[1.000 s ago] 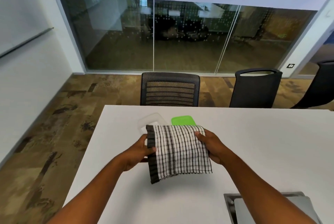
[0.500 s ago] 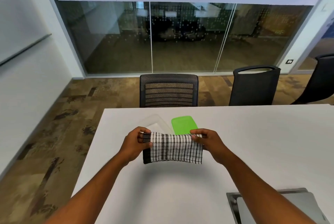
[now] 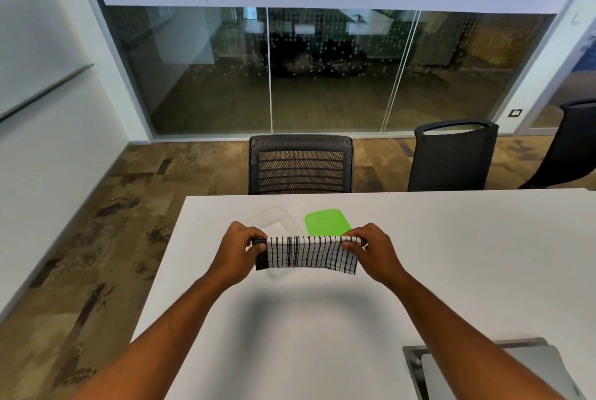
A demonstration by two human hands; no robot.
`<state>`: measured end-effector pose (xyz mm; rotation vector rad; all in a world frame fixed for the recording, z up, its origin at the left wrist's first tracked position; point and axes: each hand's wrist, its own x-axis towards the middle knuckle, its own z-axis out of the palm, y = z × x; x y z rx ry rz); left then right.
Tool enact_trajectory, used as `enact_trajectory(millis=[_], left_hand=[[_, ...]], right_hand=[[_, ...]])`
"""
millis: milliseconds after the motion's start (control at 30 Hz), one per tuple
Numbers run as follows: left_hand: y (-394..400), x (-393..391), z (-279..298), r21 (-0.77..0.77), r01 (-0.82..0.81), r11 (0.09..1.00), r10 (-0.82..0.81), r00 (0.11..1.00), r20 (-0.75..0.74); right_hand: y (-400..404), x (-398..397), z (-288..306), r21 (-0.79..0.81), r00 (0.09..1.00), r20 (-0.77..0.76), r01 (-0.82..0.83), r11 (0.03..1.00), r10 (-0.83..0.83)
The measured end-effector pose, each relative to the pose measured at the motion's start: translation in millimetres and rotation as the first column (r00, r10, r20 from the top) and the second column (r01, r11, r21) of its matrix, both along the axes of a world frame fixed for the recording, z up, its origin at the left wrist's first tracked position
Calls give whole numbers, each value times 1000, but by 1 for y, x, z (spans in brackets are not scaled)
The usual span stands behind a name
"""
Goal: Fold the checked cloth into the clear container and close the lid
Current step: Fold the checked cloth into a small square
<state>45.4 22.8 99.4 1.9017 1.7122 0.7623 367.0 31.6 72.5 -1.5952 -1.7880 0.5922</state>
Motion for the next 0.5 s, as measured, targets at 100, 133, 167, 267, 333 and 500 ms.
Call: enact_trajectory(millis=[100,133,167,267,333,500], left_hand=[[2,-2,0,70,13,997,-17,998,56],[2,-2,3,42,15,999,-19,995,100],[2,-1,7,-8,6,1000,-4,988,157],[2,4,17,-145,-39,989,92,919,383],[2,10,23,-241,-84,967,212,789,577],[-14,18,22,-523,220,824,447,317,837]], right_hand=[[2,-1,5,-14,992,-123,-4,1000,2],[0,-3,11,-75,974,-226,-17,997,-1],[-2,-5,20,-157,940,-342,-44,987,-12],[-7,-12,39,-274,845,-533,-110,955,-55],[-7,-17,46,-304,816,-571,-103,947,-95],[-5,-27,41,-428,690,-678,-87,900,-255]])
